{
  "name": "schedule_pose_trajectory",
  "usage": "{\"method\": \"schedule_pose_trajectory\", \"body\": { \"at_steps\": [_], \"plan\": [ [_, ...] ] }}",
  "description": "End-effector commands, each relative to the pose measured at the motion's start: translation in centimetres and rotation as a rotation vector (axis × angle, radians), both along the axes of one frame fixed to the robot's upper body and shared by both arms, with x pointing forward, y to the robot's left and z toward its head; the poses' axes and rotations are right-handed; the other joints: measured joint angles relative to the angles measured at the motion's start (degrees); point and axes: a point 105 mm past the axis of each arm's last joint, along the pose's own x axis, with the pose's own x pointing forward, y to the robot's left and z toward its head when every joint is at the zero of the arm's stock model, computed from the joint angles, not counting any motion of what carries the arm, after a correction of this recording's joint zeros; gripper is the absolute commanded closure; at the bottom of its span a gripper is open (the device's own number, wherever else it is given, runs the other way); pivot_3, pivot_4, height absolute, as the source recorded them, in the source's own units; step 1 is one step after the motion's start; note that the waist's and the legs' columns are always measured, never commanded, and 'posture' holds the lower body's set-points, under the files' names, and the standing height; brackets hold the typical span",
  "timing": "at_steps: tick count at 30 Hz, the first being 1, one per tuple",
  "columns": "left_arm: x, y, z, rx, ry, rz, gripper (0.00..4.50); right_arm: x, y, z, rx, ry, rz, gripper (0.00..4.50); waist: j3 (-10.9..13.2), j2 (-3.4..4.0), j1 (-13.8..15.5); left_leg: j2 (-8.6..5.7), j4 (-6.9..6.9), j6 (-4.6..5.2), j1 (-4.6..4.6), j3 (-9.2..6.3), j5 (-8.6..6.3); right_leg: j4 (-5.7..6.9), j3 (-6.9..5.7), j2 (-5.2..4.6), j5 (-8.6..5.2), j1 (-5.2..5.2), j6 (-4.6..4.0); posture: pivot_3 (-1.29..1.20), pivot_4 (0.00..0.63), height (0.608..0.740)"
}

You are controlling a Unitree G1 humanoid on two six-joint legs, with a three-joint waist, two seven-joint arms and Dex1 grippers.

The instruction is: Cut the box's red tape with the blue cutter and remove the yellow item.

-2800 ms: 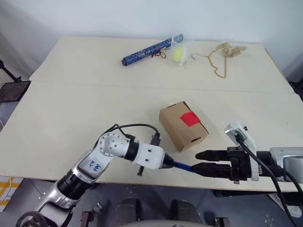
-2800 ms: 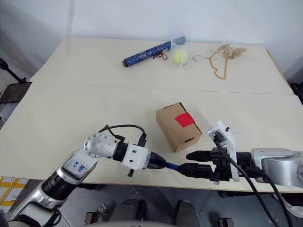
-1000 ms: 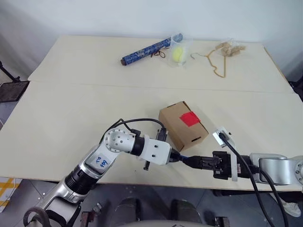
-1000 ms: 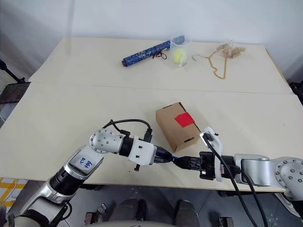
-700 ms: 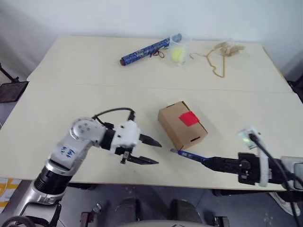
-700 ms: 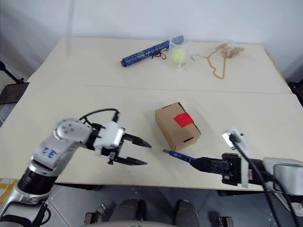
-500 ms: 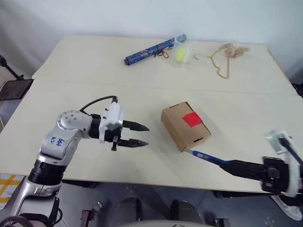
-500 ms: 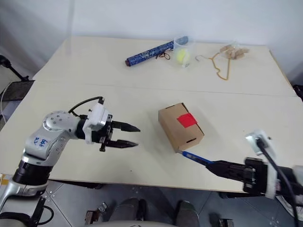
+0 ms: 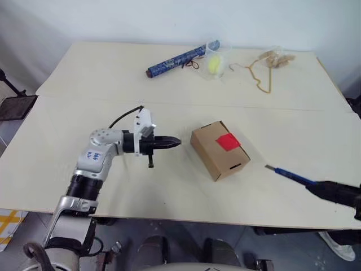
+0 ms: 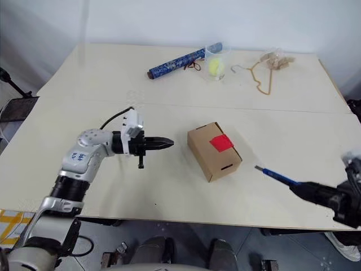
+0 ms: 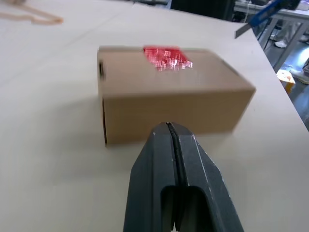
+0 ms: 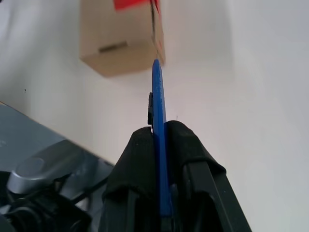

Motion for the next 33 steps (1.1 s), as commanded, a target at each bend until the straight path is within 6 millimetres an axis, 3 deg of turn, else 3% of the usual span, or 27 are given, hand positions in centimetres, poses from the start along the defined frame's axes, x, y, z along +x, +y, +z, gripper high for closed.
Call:
{"method": "schedule_pose_trajectory", "body": {
  "at_steps": [1, 6, 13, 23, 33],
  "plan": [
    [0.4, -2.5, 3.2, -0.068, -0.037, -0.043, 4.5, 1.6, 1.4, 2.2, -0.011, -0.061, 0.058, 4.32, 0.0, -0.03, 0.0, 0.01, 0.0, 0.0, -0.02, -0.02, 0.0, 0.0, -0.01, 0.0, 0.0, 0.0, 0.0, 0.0, 0.15, 0.74],
    [1.7, -5.6, 3.7, 0.002, -0.062, -0.022, 4.5, 5.0, 2.9, 3.6, -0.082, -0.064, 0.05, 4.32, 0.0, -0.03, -0.4, -0.03, 0.08, -0.02, -0.04, 0.01, 0.02, 0.22, -0.04, -0.02, 0.03, -0.02, 0.05, 0.0, 0.15, 0.74],
    [2.6, -8.0, 1.5, 0.122, -0.042, 0.022, 4.5, 7.8, 4.9, 5.1, -0.104, -0.095, 0.024, 4.32, 0.1, -0.07, -1.1, -0.02, 0.08, -0.01, -0.57, 0.02, 0.03, 0.14, -0.25, -0.05, 0.07, -0.47, 0.12, 0.0, 0.15, 0.74],
    [2.4, -9.4, 0.0, 0.15, 0.015, 0.056, 4.5, 10.8, 7.0, 4.9, -0.168, -0.144, 0.094, 4.32, 0.1, -0.13, -1.1, 0.03, 0.13, 0.03, -0.62, 0.17, 0.05, 0.23, -0.32, -0.14, 0.13, -0.6, 0.13, 0.0, 0.15, 0.74],
    [1.9, -9.2, -0.3, 0.164, 0.021, 0.054, 4.5, 12.6, 8.3, 4.2, -0.159, -0.152, 0.104, 4.32, 0.1, -0.13, -1.3, 0.04, 0.16, 0.07, -0.63, 0.22, 0.08, 0.33, -0.31, -0.17, 0.22, -0.68, 0.1, 0.0, 0.15, 0.74]
  ]
}}
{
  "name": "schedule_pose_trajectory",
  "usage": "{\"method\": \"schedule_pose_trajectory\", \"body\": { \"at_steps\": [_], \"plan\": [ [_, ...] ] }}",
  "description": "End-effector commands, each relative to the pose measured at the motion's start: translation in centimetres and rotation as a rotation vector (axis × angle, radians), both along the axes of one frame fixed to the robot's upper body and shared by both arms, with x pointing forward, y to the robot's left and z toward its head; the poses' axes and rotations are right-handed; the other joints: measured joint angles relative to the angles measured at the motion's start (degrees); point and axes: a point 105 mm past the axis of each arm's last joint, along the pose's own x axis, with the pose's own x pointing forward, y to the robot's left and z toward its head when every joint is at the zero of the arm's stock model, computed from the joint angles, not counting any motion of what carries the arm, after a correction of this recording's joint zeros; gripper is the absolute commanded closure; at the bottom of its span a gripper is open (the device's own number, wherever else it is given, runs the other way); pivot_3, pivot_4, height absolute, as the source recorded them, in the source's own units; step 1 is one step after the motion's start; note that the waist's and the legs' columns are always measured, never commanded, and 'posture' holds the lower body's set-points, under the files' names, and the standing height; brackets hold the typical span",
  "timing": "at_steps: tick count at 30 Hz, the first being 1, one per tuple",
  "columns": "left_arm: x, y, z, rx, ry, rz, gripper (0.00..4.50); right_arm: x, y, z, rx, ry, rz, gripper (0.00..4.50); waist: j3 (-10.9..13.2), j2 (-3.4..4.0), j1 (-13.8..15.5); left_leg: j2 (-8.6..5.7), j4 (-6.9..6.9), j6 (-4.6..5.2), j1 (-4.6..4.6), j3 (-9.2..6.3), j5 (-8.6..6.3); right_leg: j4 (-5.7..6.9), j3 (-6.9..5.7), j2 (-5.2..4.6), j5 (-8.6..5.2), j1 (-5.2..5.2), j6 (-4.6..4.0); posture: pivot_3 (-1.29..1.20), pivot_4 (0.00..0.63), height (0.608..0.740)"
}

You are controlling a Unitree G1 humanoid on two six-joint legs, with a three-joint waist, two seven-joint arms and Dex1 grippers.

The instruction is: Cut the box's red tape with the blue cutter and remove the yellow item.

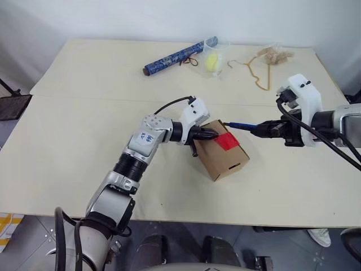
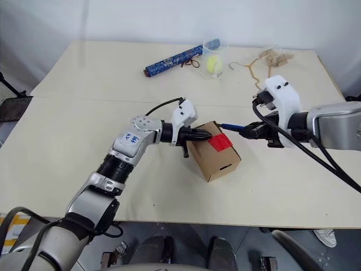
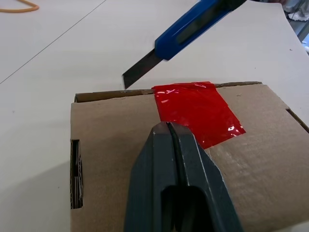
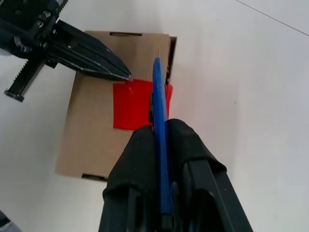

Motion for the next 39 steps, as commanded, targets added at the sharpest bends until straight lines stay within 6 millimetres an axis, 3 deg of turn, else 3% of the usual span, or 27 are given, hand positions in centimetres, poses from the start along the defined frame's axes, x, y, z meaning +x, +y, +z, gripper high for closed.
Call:
{"method": "schedule_pose_trajectory", "body": {
  "at_steps": [1, 7, 18, 26, 39],
  "plan": [
    [-0.5, -0.2, -0.1, 0.012, -0.008, -0.018, 4.5, 0.9, 0.5, 1.7, 0.033, -0.07, -0.007, 4.32, 0.0, 0.0, 0.0, 0.0, 0.0, 0.0, 0.0, 0.01, 0.0, 0.03, 0.01, 0.0, 0.0, -0.03, 0.0, 0.0, 0.15, 0.74],
    [-0.8, -0.2, -0.3, 0.017, -0.004, -0.021, 4.5, 1.8, -0.1, 1.1, 0.036, -0.072, -0.054, 4.32, 0.0, 0.0, -0.2, 0.0, 0.02, 0.02, 0.0, 0.12, 0.01, 0.11, 0.09, 0.0, 0.01, -0.09, 0.02, 0.0, 0.15, 0.74],
    [-0.8, 0.0, -0.2, 0.023, -0.003, -0.014, 4.5, 1.8, 0.5, 0.4, 0.056, -0.058, -0.039, 4.32, 0.0, 0.0, -0.2, -0.01, 0.06, 0.04, 0.01, 0.18, 0.03, 0.18, 0.2, 0.01, 0.04, -0.13, 0.07, 0.0, 0.15, 0.74],
    [-0.8, 0.2, -0.3, 0.023, 0.003, -0.008, 4.5, 1.9, 1.0, 1.5, 0.071, -0.098, -0.02, 4.32, 0.0, 0.0, -0.4, 0.0, 0.1, 0.05, 0.01, 0.22, 0.04, 0.21, 0.25, 0.01, 0.06, -0.15, 0.09, 0.0, 0.15, 0.74],
    [-0.9, 0.4, -0.3, 0.033, 0.003, -0.004, 4.5, 1.6, 1.2, -0.4, 0.065, -0.053, -0.024, 4.32, 0.0, 0.0, -0.6, 0.0, 0.24, 0.05, 0.02, 0.21, 0.03, 0.4, 0.32, 0.01, 0.06, -0.17, 0.09, 0.0, 0.15, 0.74]
  ]
}}
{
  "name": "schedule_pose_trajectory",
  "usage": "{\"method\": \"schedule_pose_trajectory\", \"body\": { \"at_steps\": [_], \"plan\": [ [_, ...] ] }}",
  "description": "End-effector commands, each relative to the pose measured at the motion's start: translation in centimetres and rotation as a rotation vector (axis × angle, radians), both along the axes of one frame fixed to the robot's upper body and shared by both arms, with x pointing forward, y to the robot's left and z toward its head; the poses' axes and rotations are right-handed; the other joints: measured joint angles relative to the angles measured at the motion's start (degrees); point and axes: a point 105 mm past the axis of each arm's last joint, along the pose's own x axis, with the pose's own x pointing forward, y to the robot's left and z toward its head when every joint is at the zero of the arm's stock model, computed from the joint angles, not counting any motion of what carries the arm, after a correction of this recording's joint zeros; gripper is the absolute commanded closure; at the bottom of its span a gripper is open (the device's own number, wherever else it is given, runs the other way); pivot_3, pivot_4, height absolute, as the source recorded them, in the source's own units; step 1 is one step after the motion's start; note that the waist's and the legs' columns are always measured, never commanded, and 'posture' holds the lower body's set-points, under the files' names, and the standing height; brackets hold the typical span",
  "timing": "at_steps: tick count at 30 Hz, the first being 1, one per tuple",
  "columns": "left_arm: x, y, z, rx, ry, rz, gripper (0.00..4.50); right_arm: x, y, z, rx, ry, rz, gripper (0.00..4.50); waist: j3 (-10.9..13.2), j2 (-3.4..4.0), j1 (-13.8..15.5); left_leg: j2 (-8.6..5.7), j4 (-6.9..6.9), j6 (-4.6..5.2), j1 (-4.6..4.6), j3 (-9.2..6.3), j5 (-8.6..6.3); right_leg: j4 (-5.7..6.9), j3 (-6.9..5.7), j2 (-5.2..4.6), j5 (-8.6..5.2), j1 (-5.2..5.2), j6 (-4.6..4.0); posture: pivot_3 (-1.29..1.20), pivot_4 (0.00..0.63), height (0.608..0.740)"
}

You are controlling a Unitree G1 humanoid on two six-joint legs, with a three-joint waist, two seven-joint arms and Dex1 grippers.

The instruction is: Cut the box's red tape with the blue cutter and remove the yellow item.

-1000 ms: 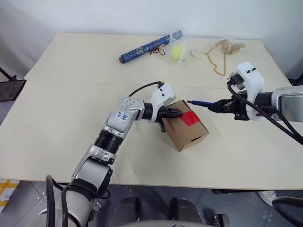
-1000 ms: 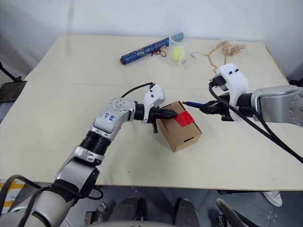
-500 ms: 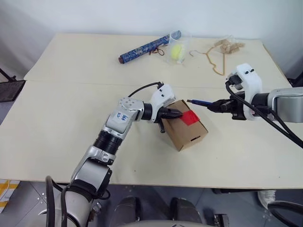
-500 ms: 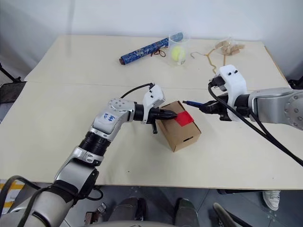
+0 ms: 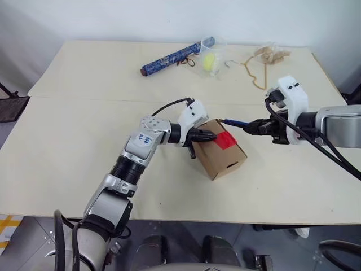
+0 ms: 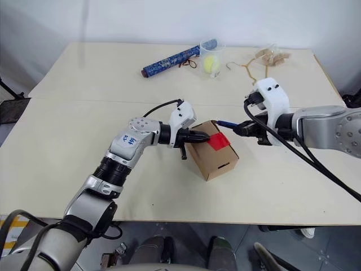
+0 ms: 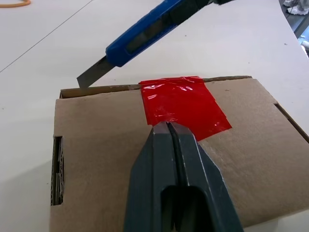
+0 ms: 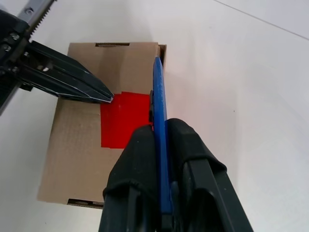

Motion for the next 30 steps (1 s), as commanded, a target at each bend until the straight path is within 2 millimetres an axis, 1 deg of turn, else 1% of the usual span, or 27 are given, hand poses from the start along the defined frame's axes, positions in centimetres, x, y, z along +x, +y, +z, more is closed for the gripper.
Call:
{"method": "schedule_pose_trajectory", "body": {
  "at_steps": [1, 7, 14, 23, 27, 30],
  "plan": [
    [-0.4, -0.1, -0.1, 0.015, -0.008, -0.014, 4.5, 0.1, 0.7, 0.8, 0.026, -0.034, 0.009, 4.32, 0.0, 0.0, -0.1, 0.0, 0.01, 0.0, 0.0, 0.0, 0.0, 0.02, 0.0, 0.0, 0.0, 0.0, 0.0, 0.0, 0.15, 0.74],
    [-0.4, 0.0, -0.1, 0.02, -0.008, -0.012, 4.5, 0.1, 0.5, 0.3, 0.025, -0.022, 0.001, 4.32, 0.0, 0.0, -0.1, 0.0, 0.05, 0.0, 0.0, 0.0, 0.0, 0.09, 0.02, 0.0, 0.0, -0.02, 0.0, 0.0, 0.15, 0.74],
    [-0.2, 0.0, -0.1, 0.024, -0.007, -0.004, 4.5, -0.5, 0.7, -0.1, 0.012, 0.04, 0.031, 4.32, 0.0, 0.0, -0.1, 0.0, 0.11, 0.0, 0.0, 0.0, 0.0, 0.12, 0.04, 0.0, 0.0, -0.02, 0.01, 0.0, 0.15, 0.74],
    [0.0, -0.7, -0.8, 0.058, -0.012, 0.01, 4.5, -1.2, 0.3, 0.0, 0.009, 0.157, 0.049, 4.32, 0.0, -0.03, -0.1, 0.0, 0.14, 0.03, 0.0, -0.01, -0.02, 0.16, 0.07, 0.0, 0.01, -0.01, 0.01, 0.0, 0.15, 0.74],
    [0.2, -0.8, -1.5, 0.11, -0.032, 0.029, 4.5, -1.9, -0.1, -0.4, -0.009, 0.235, 0.047, 4.32, 0.0, -0.05, 0.0, 0.0, 0.17, 0.04, 0.0, -0.01, -0.03, 0.17, 0.09, 0.0, 0.01, -0.01, 0.02, 0.0, 0.15, 0.74],
    [0.3, -0.8, -1.8, 0.129, -0.036, 0.035, 4.5, -2.0, -0.4, -0.6, -0.018, 0.258, 0.038, 4.32, 0.0, -0.05, 0.0, 0.0, 0.21, 0.06, 0.0, -0.02, -0.03, 0.18, 0.11, 0.0, 0.01, 0.0, 0.02, 0.0, 0.15, 0.74]
  ]
}}
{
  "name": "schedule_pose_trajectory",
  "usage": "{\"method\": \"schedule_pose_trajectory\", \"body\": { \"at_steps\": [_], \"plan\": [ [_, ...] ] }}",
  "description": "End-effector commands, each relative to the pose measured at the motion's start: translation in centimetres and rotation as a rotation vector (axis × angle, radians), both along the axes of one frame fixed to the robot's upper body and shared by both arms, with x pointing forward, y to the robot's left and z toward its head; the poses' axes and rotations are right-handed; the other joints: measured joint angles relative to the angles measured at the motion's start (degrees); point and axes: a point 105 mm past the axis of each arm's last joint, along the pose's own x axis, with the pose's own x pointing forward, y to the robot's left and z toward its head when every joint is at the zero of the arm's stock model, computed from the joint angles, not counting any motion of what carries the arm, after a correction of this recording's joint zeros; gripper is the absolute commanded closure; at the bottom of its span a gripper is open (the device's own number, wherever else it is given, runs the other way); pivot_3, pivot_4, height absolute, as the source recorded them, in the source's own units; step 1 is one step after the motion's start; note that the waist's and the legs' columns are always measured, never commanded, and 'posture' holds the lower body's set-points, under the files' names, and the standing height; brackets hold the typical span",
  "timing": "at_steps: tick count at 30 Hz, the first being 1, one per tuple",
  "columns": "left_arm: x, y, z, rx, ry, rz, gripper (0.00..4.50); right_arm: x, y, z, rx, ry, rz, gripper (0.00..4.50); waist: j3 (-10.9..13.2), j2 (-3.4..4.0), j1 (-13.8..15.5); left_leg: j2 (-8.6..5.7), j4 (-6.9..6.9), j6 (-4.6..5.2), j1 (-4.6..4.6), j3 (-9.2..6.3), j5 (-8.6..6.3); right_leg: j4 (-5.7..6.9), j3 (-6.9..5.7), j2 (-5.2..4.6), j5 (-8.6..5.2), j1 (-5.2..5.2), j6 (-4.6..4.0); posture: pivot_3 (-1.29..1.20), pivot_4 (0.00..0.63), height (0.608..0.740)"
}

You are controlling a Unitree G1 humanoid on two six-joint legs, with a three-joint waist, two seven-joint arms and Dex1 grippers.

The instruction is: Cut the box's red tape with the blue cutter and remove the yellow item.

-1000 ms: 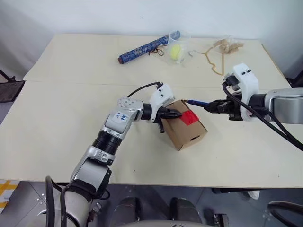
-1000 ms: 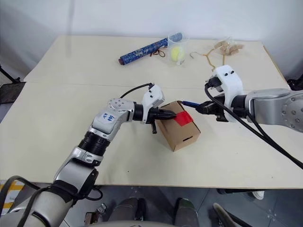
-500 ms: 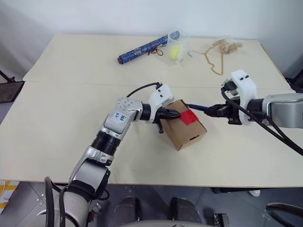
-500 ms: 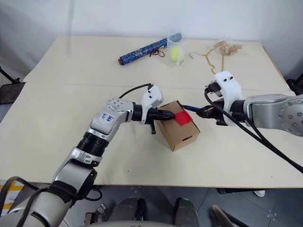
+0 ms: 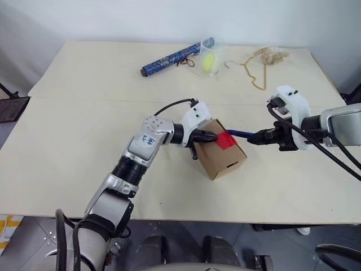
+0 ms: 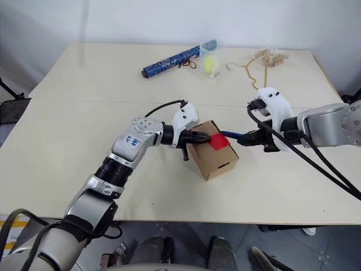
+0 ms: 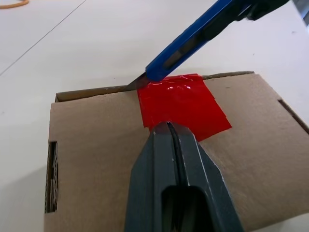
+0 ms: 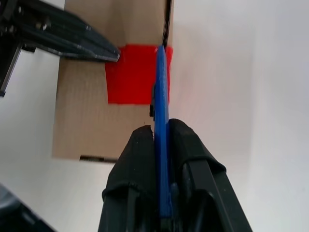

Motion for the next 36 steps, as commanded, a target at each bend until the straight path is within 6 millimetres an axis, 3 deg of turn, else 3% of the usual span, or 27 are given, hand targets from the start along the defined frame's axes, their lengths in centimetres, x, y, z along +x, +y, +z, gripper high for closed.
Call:
{"method": "schedule_pose_trajectory", "body": {
  "at_steps": [1, 25, 36],
  "plan": [
    [0.2, -0.1, -1.7, 0.074, 0.015, 0.022, 4.5, -0.6, 0.5, 0.1, 0.014, 0.04, 0.025, 4.32, 0.0, 0.0, 0.0, 0.0, 0.02, 0.01, 0.0, 0.0, 0.0, 0.0, 0.01, 0.0, 0.0, 0.0, 0.0, 0.0, 0.15, 0.74],
    [0.1, -0.4, -2.0, 0.057, 0.008, 0.032, 4.5, 0.4, -0.1, 0.1, 0.01, -0.005, -0.037, 4.32, -0.1, -0.1, 0.0, 0.0, 0.36, 0.12, 0.0, 0.04, -0.07, 0.06, 0.12, 0.0, 0.05, 0.1, 0.06, 0.0, 0.15, 0.74],
    [0.1, -0.1, -2.1, 0.053, 0.01, 0.055, 4.5, -0.4, 0.2, -0.4, -0.011, 0.047, 0.004, 4.32, -0.1, -0.11, -0.1, 0.0, 0.37, 0.13, 0.0, 0.06, -0.07, 0.06, 0.15, 0.0, 0.06, 0.09, 0.06, 0.0, 0.15, 0.74]
  ]
}}
